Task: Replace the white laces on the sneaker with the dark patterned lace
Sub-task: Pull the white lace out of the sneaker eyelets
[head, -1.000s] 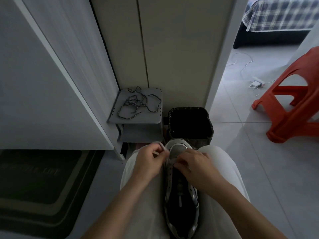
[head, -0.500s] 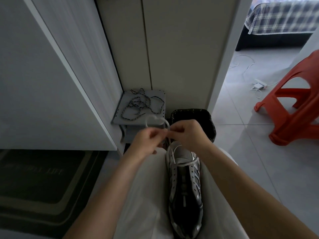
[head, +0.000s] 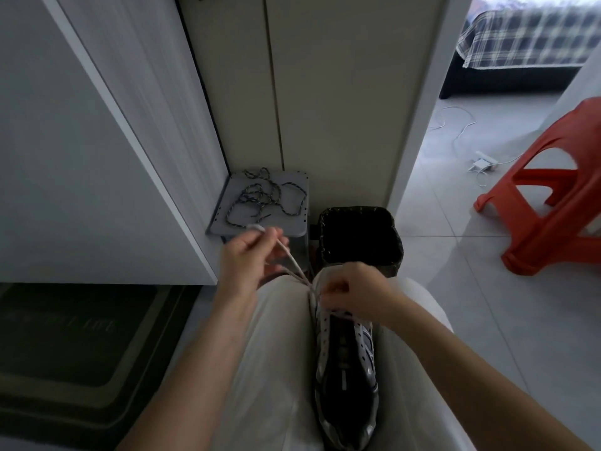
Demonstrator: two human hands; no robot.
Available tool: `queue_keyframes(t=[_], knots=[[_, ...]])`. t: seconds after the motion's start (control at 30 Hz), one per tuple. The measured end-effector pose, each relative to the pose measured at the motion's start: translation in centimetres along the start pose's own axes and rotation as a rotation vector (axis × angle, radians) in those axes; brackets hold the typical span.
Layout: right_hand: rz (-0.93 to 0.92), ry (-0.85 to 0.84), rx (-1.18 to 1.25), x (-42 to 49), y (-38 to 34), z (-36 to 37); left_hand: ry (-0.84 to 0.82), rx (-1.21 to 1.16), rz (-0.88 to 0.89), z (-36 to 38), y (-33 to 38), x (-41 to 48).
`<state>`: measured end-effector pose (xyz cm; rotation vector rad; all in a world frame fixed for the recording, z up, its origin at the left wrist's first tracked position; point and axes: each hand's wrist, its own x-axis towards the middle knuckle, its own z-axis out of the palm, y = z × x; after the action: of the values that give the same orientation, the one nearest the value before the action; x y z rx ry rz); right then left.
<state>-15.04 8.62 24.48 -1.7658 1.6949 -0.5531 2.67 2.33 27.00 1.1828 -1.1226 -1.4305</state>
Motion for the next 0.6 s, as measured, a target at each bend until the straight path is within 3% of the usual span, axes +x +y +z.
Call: queue_keyframes(t=[0.07,0.17,0.27,0.4,0.5,0.6], knots=[[-0.057,-0.010,-0.077,-0.6,0.2,0.9,0.025,-0.083,0.033,-0.5,1.9,0.7],[-0.054,0.097,0.029,0.2,-0.5,0.7,-0.003,-0.082,0.039,-0.3,3.2,1.0],[-0.036,0.231,0.137,1.4,-1.5,-0.4,-0.112,0.092,-0.004,0.1,2.2,0.2],[-0.038,0.272,0.163,1.8,-1.4,-0.4,-0.357,0.399,-0.139,0.3,-0.6,-1.5],[0.058,0.289,0.293,1.7,-0.8,0.2,-0.435,0.727,0.009,1.4,-3.3,-2.8],[0.081,0.256,0.345,1.8,-0.7,0.7,-0.292,0.861,0.185,2.2,-4.6,-3.9]])
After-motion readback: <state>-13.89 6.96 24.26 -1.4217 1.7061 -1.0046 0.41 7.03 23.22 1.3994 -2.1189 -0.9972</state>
